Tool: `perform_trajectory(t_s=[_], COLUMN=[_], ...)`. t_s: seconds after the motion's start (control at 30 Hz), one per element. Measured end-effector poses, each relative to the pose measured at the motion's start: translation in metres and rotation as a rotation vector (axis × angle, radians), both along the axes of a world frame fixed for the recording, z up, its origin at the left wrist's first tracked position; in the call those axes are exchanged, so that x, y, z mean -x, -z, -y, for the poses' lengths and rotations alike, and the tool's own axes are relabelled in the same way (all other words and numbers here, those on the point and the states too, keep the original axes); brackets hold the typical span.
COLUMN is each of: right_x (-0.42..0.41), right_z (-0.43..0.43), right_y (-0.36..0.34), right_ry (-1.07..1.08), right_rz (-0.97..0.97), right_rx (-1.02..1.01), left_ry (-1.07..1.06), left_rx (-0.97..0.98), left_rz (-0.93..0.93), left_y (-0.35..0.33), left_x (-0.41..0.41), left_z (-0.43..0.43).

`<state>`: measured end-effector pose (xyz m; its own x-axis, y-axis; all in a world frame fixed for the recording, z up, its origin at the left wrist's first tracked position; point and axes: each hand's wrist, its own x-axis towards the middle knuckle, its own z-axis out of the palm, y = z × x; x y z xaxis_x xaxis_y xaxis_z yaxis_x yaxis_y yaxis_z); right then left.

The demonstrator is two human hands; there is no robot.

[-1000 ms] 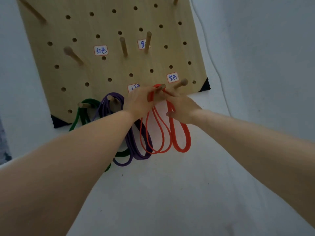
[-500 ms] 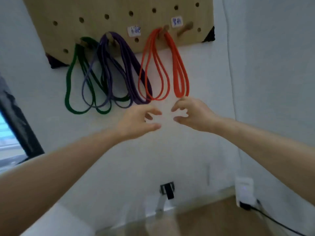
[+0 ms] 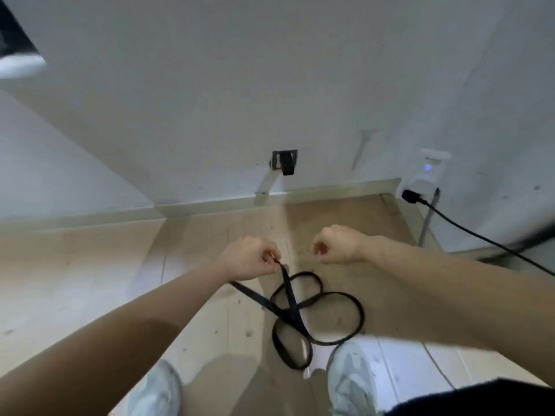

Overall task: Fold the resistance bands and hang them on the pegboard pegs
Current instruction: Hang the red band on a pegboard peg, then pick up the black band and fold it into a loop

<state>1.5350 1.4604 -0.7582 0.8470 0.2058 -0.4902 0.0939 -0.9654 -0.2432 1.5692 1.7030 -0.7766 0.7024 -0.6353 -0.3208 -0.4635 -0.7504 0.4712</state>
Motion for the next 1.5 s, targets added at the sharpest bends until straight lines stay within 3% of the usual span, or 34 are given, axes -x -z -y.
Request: perform_trajectory(t_s=[0.1,0.27,0.47,0.63,0.77,0.93,1.23,1.5], right_x=[0.018,0.043,0.084,0.104,0.088,0.038,-0.011,-0.006], right_z=[-0.015,-0.036,-0.054,-0.047,-0.026,-0.011,-0.027,-0.077], right_y=[0.055,0.131,0.202,0.224,0.199,0.131,-0.036,-0.158], right_ry=[-0.050,0.049,0.257,0.483,0.700,0.742,0.267,0.213], right_rz=[-0.159,-0.282,-0.313,-0.317,-0.264,-0.100,0.282,0.559], right_rx=[0.048,0.029,-0.004,-0.248,-0.502,-0.520,-0.331,-0.531], left_ry=[-0.100,-0.044,-0.050,-0.129,-0.132,-0.217,-0.195,-0.096], left_rx=[0.031,-0.035,-0.155,-0.153,-0.219,-0.340,-0.595,-0.444], left_rz=[-0.120,-0.272,-0.193,-0.108,-0.024,-0.011,0.150,0.272], left_y=[0.056,0.139,0.193,0.211,0.207,0.172,0.034,-0.107], left_x=[0.020,0.053,0.090,0.103,0.091,0.057,-0.013,-0.029], left_z=[-0.003,-0.001,-0.006,-0.008,-0.019,-0.058,-0.128,-0.128])
